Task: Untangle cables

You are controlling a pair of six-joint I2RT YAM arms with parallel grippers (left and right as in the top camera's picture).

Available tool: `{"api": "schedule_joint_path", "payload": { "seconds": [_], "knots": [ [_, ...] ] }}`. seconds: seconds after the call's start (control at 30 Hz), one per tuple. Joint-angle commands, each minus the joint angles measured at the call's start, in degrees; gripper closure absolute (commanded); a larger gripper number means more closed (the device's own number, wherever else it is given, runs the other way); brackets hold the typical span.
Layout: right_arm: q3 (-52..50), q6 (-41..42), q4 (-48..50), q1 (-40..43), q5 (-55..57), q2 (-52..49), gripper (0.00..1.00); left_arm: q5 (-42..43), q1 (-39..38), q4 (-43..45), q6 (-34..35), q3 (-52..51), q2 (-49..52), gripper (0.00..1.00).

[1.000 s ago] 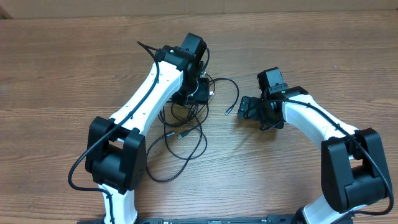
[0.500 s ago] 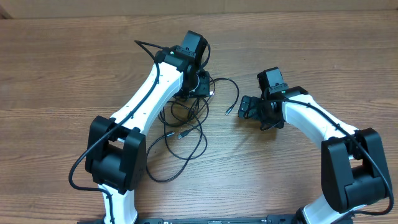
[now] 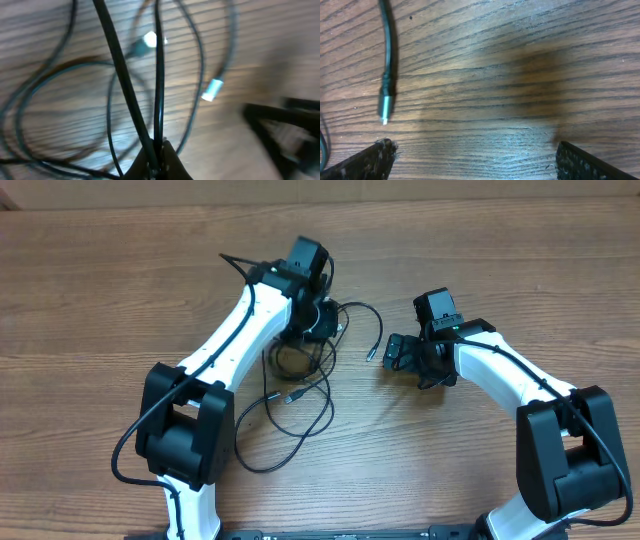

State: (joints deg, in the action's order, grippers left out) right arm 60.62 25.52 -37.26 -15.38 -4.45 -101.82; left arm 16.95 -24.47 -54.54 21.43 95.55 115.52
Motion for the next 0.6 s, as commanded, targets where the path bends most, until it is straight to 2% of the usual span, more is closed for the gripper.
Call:
{"api": "schedule_joint_path", "payload": {
  "seconds": [0.0, 0.13, 0.43, 0.5, 0.57],
  "knots": [
    [-0.6, 0.4, 0.3, 0.1, 0.6, 0.0, 0.0, 11.5, 0.2, -0.7, -5.9, 5.4, -4.5, 0.96],
    [-0.6, 0.4, 0.3, 0.1, 0.6, 0.0, 0.0, 11.1, 0.2, -0.8, -6.3, 6.8, -8.5, 0.89],
    [-0.6, 0.4, 0.3, 0.1, 0.5, 0.0, 0.0, 8.9, 0.3, -4.1, -8.2, 6.7, -10.8, 0.88],
    [-0.6, 0.4, 0.2, 0.1, 0.6, 0.0, 0.0, 6.1, 0.2, -4.9, -8.2, 6.4, -10.4, 0.75],
    [-0.6, 0.5, 0.2, 0.1, 0.5, 0.0, 0.0, 5.0, -0.1, -4.8, -8.1, 5.7, -9.8, 0.66]
  ]
}}
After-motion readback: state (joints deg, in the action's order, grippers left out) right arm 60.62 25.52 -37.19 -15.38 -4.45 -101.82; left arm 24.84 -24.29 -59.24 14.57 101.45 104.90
